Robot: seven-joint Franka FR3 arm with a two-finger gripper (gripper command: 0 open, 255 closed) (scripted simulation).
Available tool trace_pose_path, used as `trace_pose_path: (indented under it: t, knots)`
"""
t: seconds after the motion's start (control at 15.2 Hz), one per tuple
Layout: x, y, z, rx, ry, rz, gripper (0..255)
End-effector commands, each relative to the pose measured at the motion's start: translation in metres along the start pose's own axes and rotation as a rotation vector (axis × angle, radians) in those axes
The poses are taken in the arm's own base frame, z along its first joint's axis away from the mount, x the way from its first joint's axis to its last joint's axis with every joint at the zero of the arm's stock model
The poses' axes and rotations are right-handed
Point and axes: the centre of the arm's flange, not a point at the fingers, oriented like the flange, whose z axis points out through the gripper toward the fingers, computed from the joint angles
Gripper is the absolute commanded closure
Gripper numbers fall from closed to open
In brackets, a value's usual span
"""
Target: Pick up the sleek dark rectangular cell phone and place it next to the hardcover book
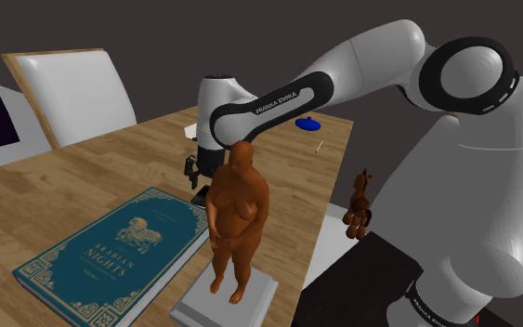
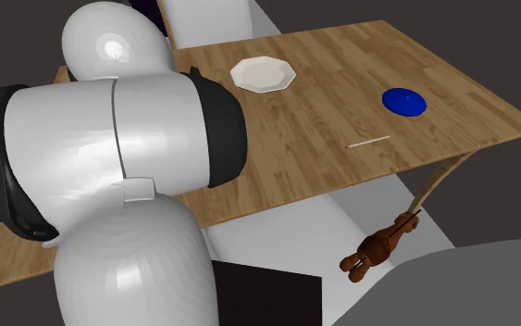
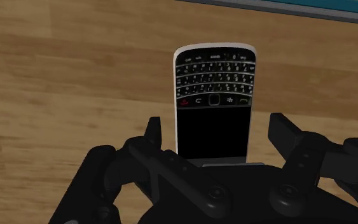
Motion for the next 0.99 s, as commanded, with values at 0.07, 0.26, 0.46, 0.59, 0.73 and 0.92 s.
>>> trace_pose_path:
  t: [0.07,0.26,0.46,0.59,0.73,0.92]
  knots:
    - [0.0,0.0,0.0,0.0,0.0,0.0,0]
    - [0.0,0.0,-0.026,0.0,0.0,0.0,0]
    - [0.0,0.0,-0.05,0.0,0.0,0.0,0]
    - [0.0,0.0,-0.05,0.0,0.0,0.0,0]
    - [0.0,0.0,-0.05,0.0,0.0,0.0,0]
    - [0.0,0.0,-0.05,0.0,0.0,0.0,0]
